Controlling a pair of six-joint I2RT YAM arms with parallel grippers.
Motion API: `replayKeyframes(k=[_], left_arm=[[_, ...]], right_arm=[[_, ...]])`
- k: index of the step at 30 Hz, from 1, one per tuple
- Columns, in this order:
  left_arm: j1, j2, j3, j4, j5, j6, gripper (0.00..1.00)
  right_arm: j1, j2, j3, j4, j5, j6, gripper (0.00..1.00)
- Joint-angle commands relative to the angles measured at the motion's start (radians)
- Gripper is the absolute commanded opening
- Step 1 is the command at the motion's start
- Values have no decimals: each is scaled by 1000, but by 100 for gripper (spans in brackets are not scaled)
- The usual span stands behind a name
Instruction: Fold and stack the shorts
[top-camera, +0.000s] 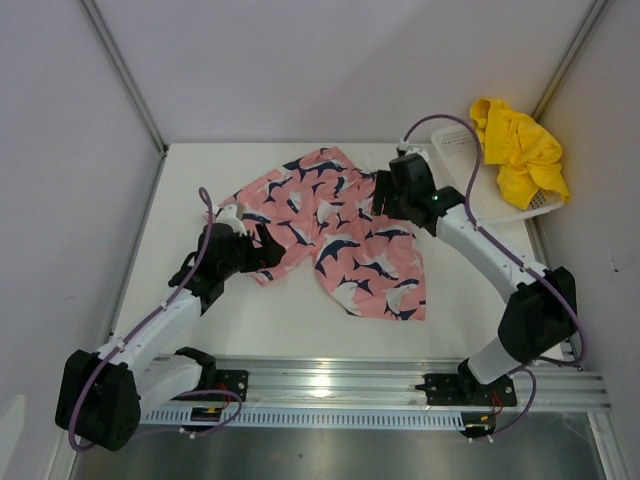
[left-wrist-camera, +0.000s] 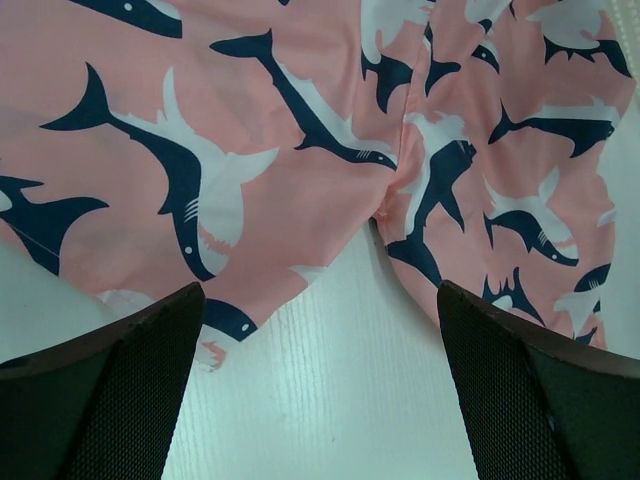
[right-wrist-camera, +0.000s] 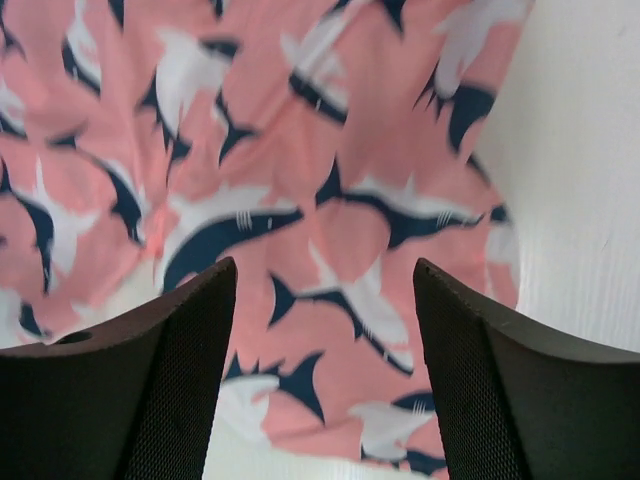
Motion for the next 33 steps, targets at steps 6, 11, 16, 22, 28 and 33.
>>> replayKeyframes(k=[6, 11, 16, 22, 28, 33], left_arm=[[13, -23, -47, 76, 87, -75, 99], [48, -102, -82, 110, 84, -101, 99], [72, -155, -73, 59, 75, -86, 99], [82, -177, -73, 24, 73, -71, 99], [82, -177, -87, 33, 80, -71, 99], [82, -175, -82, 27, 74, -60, 99]], right_arm=[[351, -115, -245, -19, 93, -23, 68], [593, -54, -277, -26, 192, -38, 63], [671, 27, -308, 52, 172, -86, 59], [681, 162, -245, 50, 281, -84, 58], [681, 289, -187, 29, 386, -78, 38], [675, 242, -191, 50, 363, -84, 0]])
